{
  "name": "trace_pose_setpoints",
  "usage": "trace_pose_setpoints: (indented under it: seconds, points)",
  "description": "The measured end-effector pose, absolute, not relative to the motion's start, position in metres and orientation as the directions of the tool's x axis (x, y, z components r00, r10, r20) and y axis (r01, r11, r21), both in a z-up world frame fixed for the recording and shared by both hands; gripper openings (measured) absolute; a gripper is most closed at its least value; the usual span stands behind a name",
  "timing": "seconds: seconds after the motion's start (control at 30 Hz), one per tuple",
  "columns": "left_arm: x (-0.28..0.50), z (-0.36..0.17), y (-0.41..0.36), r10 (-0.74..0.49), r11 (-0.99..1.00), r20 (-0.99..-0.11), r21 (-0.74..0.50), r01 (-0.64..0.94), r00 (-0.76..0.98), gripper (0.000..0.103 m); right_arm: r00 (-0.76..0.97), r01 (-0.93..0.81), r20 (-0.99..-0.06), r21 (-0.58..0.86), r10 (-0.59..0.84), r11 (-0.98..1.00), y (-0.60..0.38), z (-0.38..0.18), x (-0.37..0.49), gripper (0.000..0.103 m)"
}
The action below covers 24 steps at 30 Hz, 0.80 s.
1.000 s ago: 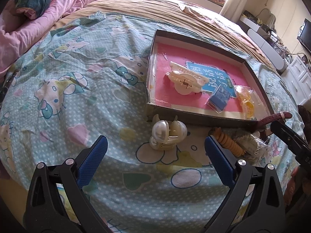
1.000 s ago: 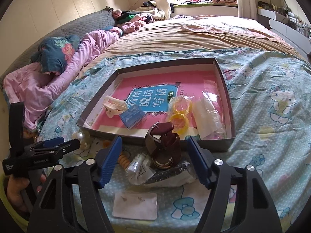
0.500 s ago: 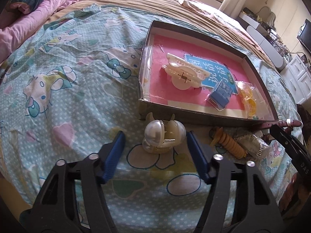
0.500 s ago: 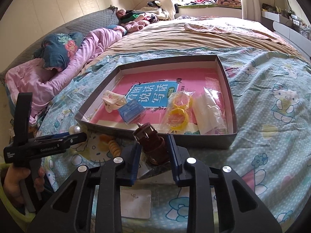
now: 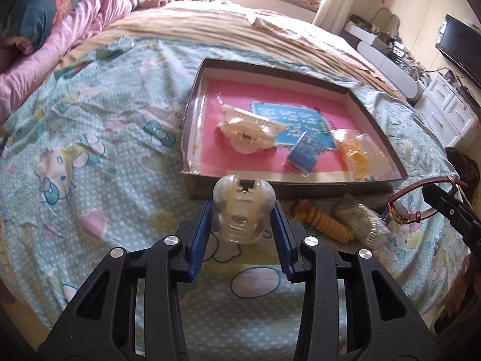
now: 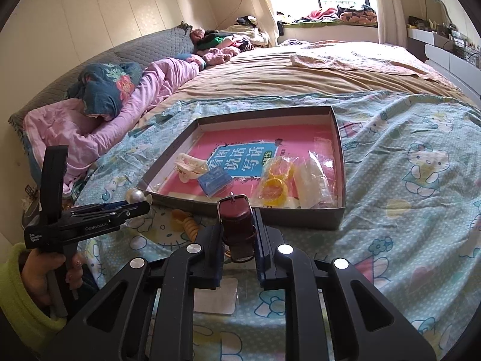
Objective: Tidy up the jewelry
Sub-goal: 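Lift the watch with right tool while left tool grasps and lifts the white round clip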
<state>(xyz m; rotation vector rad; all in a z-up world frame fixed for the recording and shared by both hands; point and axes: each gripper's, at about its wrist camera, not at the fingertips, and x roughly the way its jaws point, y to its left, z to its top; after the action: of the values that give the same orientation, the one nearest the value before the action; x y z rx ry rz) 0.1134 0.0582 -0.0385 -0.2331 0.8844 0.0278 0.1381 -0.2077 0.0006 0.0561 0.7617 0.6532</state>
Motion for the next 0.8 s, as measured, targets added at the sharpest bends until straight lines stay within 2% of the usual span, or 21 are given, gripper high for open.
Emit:
trace_pose_setpoints:
  seconds: [0.07,0.8]
  points:
    - [0.109,-0.033,0.052,-0.070,0.979,-0.752,-0.177,-0.098,0.656,0.026,0.542,-0.531,-0.619,0.272,0.568,0.803,-0.211,0.004,0.135,0.016]
    - [0.089,-0.001,0.056,-0.119,0.964,-0.643,-0.256,-0.066,0.757,0.026,0.564,-0.566,-0.570,0.259,0.597,0.782,-0.214,0.033,0.124,0.016]
